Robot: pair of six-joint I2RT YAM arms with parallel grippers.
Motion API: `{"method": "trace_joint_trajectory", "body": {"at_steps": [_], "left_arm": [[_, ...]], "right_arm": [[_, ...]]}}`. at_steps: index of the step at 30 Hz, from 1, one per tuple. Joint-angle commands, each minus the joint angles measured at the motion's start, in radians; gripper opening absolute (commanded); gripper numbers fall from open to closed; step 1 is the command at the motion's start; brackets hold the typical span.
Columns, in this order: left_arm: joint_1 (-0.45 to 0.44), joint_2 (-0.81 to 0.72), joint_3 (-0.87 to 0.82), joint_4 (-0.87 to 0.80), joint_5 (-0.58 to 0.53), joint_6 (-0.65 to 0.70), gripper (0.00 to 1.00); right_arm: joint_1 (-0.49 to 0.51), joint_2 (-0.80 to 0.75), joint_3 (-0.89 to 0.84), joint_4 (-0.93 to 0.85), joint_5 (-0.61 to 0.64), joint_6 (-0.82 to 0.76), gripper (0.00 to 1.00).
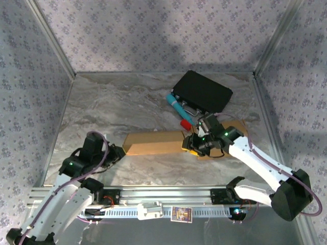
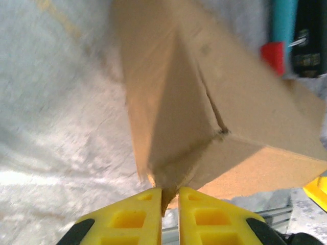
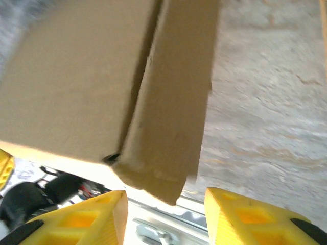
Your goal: Fold the paper box
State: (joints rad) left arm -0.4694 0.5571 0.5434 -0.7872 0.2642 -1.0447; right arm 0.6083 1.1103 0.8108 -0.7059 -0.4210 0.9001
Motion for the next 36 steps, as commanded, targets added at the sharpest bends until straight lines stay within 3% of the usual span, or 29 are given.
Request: {"method": "trace_joint_trajectory", "body": {"at_steps": [1, 5, 8, 11, 13, 14, 15, 16, 19, 21, 24, 25, 26, 28, 31, 33, 35, 36], "left_arm": [[-0.029, -0.001, -0.039, -0.036, -0.044, -0.086, 0.14], [-0.029, 0.044, -0.063, 0.032, -0.069, -0.095, 0.14], [-0.029, 0.085, -0.023, 0.031, -0.111, -0.082, 0.15], [-0.029, 0.126, 0.029, 0.027, -0.138, -0.055, 0.16], [-0.029, 0.153, 0.073, 0.019, -0.163, -0.035, 0.21], [-0.028, 0.165, 0.105, 0.01, -0.186, -0.021, 0.29], [-0.027, 0.177, 0.141, 0.004, -0.22, -0.001, 0.49], [-0.02, 0.189, 0.175, 0.005, -0.246, 0.019, 0.98], [0.064, 0.229, 0.279, 0.063, -0.253, 0.137, 1.0], [0.14, 0.252, 0.338, 0.141, -0.249, 0.225, 1.0], [0.197, 0.314, 0.423, 0.151, -0.351, 0.373, 1.0], [0.198, 0.338, 0.436, 0.155, -0.392, 0.409, 1.0], [0.2, 0.366, 0.443, 0.172, -0.408, 0.434, 1.0], [0.215, 0.422, 0.449, 0.201, -0.305, 0.463, 1.0], [0.231, 0.492, 0.422, 0.178, -0.146, 0.215, 1.0], [0.152, 0.483, 0.402, 0.179, -0.116, 0.108, 1.0], [-0.032, 0.428, 0.428, 0.118, -0.3, 0.117, 1.0], [-0.131, 0.405, 0.448, 0.074, -0.387, 0.163, 1.0]], "right_arm": [[0.004, 0.007, -0.047, -0.025, -0.012, -0.061, 0.45], [0.002, 0.126, -0.028, 0.072, -0.025, -0.085, 0.45], [0.0, 0.206, 0.049, 0.038, -0.009, -0.125, 0.44], [-0.011, 0.192, 0.088, -0.004, 0.043, -0.151, 0.44], [-0.029, 0.152, 0.114, -0.04, 0.088, -0.165, 0.49], [-0.034, 0.12, 0.134, -0.059, 0.133, -0.18, 0.57], [-0.039, 0.084, 0.163, -0.08, 0.184, -0.198, 0.7], [-0.044, 0.052, 0.183, -0.095, 0.241, -0.213, 0.98], [-0.069, -0.053, 0.253, -0.149, 0.441, -0.262, 0.99], [-0.078, -0.141, 0.278, -0.156, 0.66, -0.328, 0.99], [-0.092, -0.22, 0.257, -0.141, 1.015, -0.297, 0.99], [-0.106, -0.243, 0.219, -0.078, 1.063, -0.34, 0.99], [-0.126, -0.27, 0.166, 0.01, 1.043, -0.409, 0.99], [-0.227, -0.252, 0.15, 0.066, 0.796, -0.465, 0.99], [-0.339, -0.105, 0.222, -0.036, 0.365, -0.344, 0.99], [-0.281, -0.011, 0.216, -0.046, 0.209, -0.242, 0.99], [-0.134, 0.023, 0.237, -0.06, 0.325, -0.229, 0.99], [-0.037, 0.018, 0.248, -0.056, 0.458, -0.244, 0.99]]}}
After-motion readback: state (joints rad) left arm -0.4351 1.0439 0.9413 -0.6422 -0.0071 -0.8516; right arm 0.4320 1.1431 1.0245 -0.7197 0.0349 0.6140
